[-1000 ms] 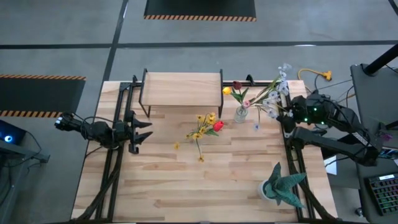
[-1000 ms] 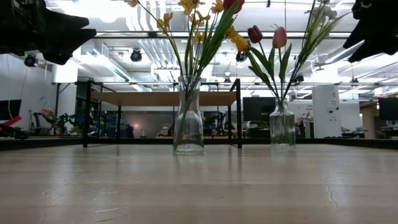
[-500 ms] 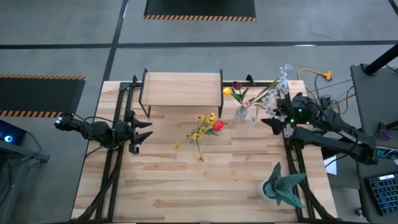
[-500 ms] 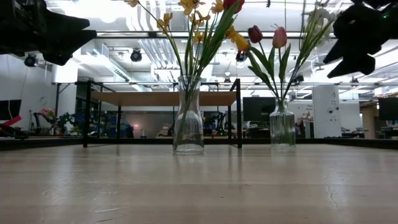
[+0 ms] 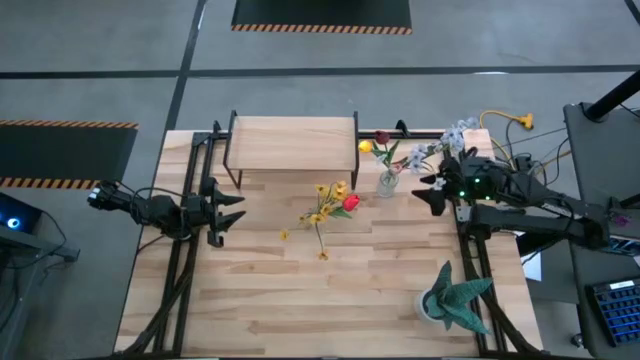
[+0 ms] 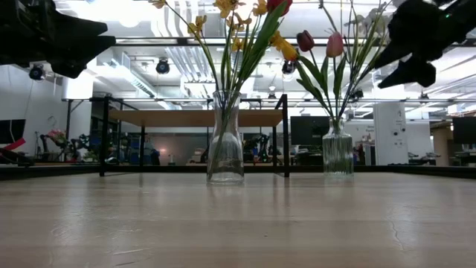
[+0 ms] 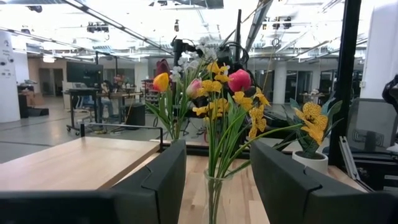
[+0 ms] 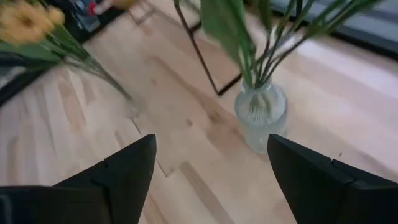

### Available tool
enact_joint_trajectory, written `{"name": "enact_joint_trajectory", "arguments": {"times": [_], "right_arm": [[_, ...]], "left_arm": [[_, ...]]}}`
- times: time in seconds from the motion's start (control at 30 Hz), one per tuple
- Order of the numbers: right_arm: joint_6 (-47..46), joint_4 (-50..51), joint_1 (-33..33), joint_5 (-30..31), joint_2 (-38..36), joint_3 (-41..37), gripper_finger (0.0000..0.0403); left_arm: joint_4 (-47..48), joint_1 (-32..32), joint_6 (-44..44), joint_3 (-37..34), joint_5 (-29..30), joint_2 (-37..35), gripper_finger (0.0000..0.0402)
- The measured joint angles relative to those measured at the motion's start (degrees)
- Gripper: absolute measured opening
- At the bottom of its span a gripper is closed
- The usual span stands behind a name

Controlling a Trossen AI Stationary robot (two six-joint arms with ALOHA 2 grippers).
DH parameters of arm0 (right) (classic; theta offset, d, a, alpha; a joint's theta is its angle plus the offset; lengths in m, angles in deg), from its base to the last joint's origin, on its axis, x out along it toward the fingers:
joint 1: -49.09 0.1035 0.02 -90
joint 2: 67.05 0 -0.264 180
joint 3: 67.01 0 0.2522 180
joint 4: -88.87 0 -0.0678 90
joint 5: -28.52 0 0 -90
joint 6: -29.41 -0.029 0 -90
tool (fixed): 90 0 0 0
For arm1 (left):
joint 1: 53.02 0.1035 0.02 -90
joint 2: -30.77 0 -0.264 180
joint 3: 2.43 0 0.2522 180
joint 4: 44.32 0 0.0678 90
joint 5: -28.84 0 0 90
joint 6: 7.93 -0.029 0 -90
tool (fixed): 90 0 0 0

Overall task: Pick and place flowers into a vace then onto a shelf
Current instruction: Put the bottom flower vase on the shelf

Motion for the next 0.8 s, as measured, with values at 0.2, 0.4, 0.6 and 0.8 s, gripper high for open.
{"name": "enact_joint_trajectory", "arguments": {"times": [0.2,0.4,0.6,0.8], "right_arm": [[-3.95,-4.35,9.92,11.67,3.62,-2.43,0.0297],[-9.18,-9.38,21.7,27.95,6.18,-5.24,0.0297],[-11.93,-11.29,26.93,39.25,12.06,-7.31,0.0297],[-12.39,-14.08,26.85,40.95,18.19,-7.76,0.0297]], "left_arm": [[0.01,0.0,0.0,0.0,0.18,0.0,0.0163],[0.01,0.0,0.0,0.0,0.25,0.0,0.0163],[0.01,0.0,0.0,0.0,1.16,0.0,0.0163],[-0.14,0.0,-0.04,0.01,1.49,0.0,0.0163]]}}
